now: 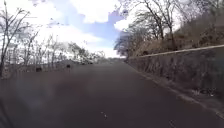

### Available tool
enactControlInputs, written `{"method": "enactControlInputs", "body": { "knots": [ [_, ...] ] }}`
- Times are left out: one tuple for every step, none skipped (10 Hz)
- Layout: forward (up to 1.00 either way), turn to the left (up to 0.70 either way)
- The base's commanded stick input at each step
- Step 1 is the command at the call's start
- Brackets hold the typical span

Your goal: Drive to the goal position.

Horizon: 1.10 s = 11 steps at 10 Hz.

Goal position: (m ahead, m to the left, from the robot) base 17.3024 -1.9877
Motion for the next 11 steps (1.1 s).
{"method": "enactControlInputs", "body": {
  "knots": [
    [0.7,0.0],
    [0.7,0.0],
    [0.7,0.0],
    [0.7,0.0],
    [0.7,0.0],
    [0.7,0.0],
    [0.7,0.0],
    [0.7,0.0],
    [0.7,0.0],
    [0.7,0.0],
    [0.7,0.0]
  ]
}}
